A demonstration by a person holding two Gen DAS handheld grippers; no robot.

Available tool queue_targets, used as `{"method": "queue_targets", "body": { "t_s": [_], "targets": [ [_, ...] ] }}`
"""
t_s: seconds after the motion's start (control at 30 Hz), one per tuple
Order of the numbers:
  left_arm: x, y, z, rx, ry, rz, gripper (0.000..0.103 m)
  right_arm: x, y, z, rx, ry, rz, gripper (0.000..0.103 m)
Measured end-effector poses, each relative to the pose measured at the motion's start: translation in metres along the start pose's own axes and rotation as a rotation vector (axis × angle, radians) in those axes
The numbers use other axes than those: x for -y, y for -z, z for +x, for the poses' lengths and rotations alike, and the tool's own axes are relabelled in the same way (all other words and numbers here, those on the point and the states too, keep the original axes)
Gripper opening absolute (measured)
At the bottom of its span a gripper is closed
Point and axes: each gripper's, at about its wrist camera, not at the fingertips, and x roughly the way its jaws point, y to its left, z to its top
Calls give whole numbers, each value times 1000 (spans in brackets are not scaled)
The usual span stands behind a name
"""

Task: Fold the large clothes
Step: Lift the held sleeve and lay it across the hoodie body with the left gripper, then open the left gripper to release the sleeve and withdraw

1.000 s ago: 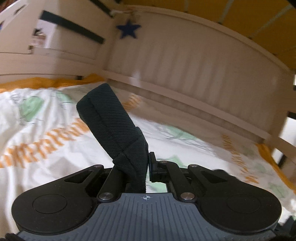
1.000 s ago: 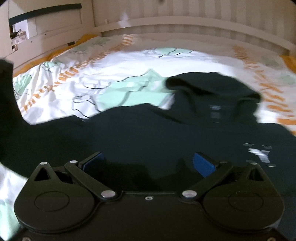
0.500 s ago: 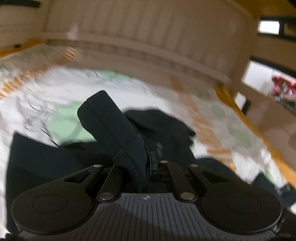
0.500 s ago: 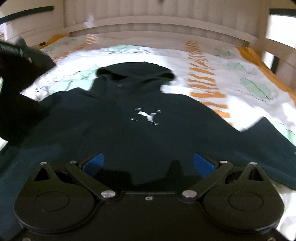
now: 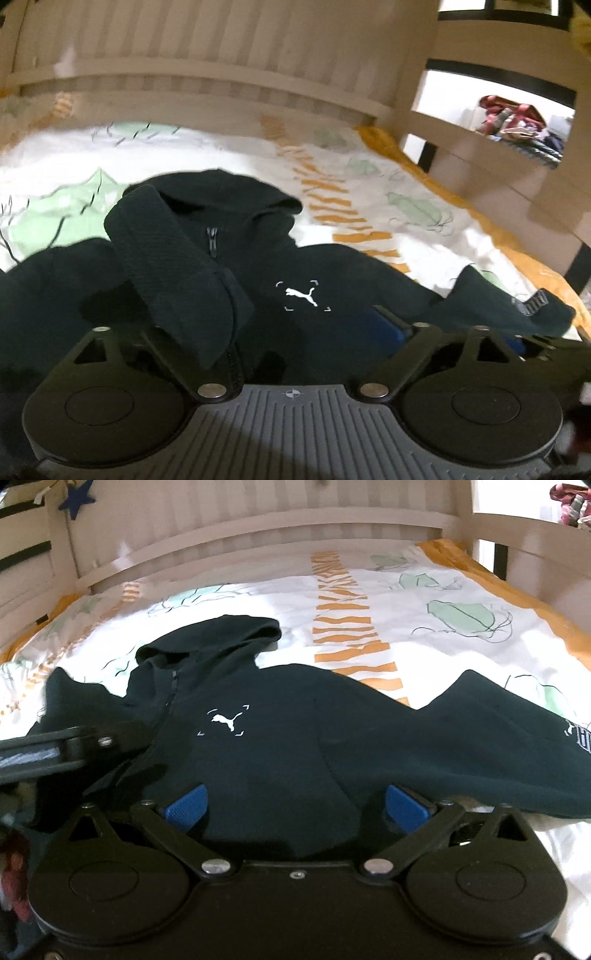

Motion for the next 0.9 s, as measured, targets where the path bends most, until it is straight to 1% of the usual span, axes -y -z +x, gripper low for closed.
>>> {"method": "queue_targets", "body": {
  "t_s": [0.03, 0.1, 0.2, 0.23, 0.27, 0.3, 0.33, 0.37, 0.4, 0.47, 0.67, 0.8, 0.83, 0.9],
  "targets": [
    [0, 0, -4, 9, 12, 7, 97, 1, 0, 0, 1, 4, 3, 102],
    [2, 0, -7, 9, 28, 28, 97, 1, 1, 1, 1, 10, 4, 102],
    [7, 4, -3, -37, 68, 64, 98, 1, 2, 2, -1, 20, 2, 102],
    [6, 7, 0, -70, 76, 74, 98, 2, 2, 2, -1, 22, 3, 102],
    [6, 10, 5, -111, 67, 82, 99, 2, 2, 2, -1, 24, 4, 102],
    [4, 15, 12, -169, 48, 86, 103, 3, 2, 1, -2, 26, 5, 102],
    [0, 22, 19, -216, 43, 73, 103, 3, 2, 0, -2, 28, 5, 102],
    [-7, 29, 24, -247, 50, 38, 103, 3, 2, 0, -2, 30, 6, 102],
    [-14, 36, 25, -259, 52, -1, 102, 3, 1, -2, -2, 30, 7, 102],
    [-22, 45, 15, -220, 64, -42, 102, 3, 1, -5, 0, 30, 5, 102],
    [-27, 56, -17, -200, 99, -32, 103, -1, 1, -10, -3, 36, -10, 102],
    [-42, 61, -36, -184, 91, -44, 103, -13, 1, -17, 1, 17, -38, 102],
    [-49, 63, -40, -184, 81, -54, 103, -20, 1, -19, 6, 2, -54, 102],
    [-61, 63, -47, -174, 31, -65, 103, -34, 0, -23, 13, -28, -93, 102]
  ]
}}
